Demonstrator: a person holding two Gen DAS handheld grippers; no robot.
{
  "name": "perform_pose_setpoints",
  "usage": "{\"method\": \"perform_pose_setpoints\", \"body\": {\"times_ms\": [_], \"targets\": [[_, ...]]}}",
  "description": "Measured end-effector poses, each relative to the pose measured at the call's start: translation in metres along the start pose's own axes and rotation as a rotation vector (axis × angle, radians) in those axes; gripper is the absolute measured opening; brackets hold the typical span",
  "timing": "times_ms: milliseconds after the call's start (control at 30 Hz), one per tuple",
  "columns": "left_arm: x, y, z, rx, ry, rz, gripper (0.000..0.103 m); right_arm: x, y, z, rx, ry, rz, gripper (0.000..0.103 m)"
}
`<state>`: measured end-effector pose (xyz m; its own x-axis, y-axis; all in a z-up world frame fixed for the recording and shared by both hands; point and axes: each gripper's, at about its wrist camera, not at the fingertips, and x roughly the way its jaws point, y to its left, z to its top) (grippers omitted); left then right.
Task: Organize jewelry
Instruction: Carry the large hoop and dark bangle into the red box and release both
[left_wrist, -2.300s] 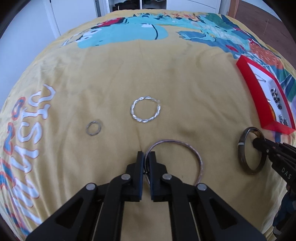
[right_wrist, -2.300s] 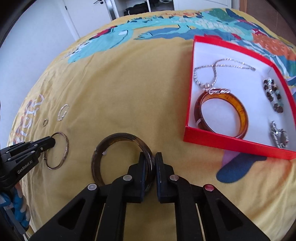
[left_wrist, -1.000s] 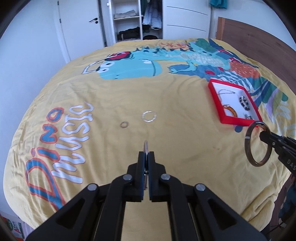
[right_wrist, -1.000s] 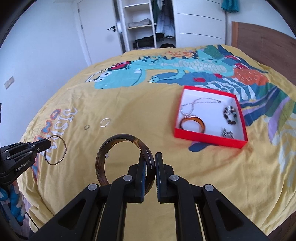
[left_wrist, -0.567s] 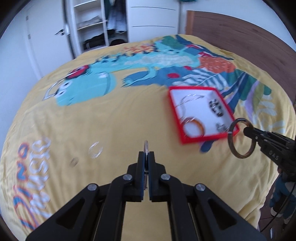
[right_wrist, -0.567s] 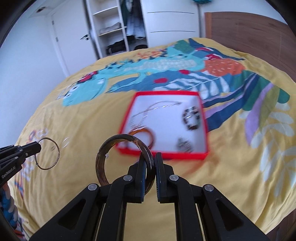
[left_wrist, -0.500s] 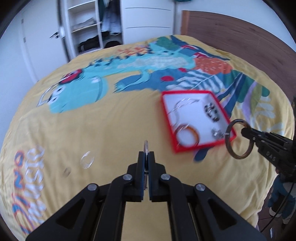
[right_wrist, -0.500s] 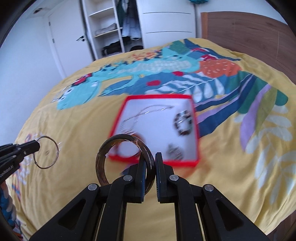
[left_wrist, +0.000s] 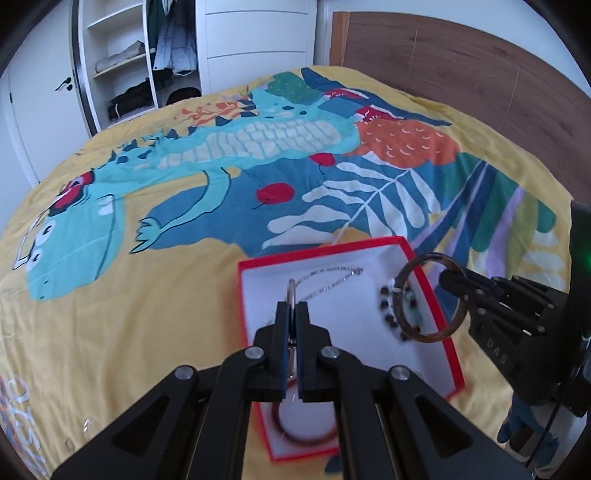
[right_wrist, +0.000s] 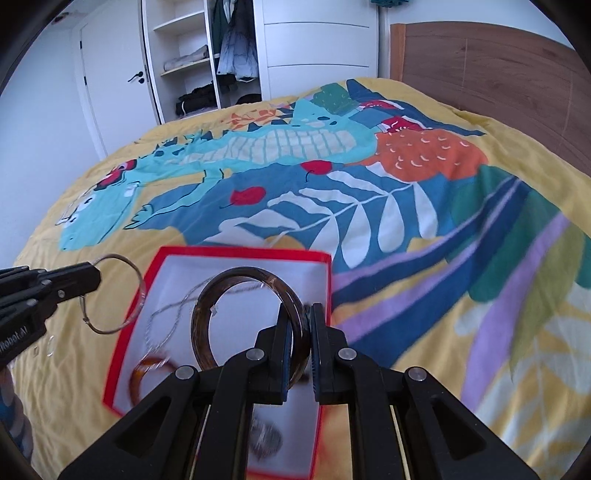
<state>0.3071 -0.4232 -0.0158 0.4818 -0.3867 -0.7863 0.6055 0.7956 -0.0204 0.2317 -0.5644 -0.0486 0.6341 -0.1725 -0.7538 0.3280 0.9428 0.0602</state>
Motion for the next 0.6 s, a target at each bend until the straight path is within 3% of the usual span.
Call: {"method": "perform_pose_setpoints", "body": {"times_ms": [233, 467, 600], "targets": [[0.054, 0.005, -0.004, -0.030, 0.063, -0.005, 0.003, 0.053, 0.008, 0.015, -0.039, 0.067, 0.015, 0.009], [0.066, 0.018, -0.010, -0.030, 0.045, 0.043, 0.003, 0.088, 0.020, 0.011, -0.084, 0.144, 0.006, 0.009], [0.078, 0.036, -0.016, -0.084, 0.094, 0.043, 0.004, 0.093, 0.021, 0.006, -0.081, 0.156, -0.005, 0.009]]}}
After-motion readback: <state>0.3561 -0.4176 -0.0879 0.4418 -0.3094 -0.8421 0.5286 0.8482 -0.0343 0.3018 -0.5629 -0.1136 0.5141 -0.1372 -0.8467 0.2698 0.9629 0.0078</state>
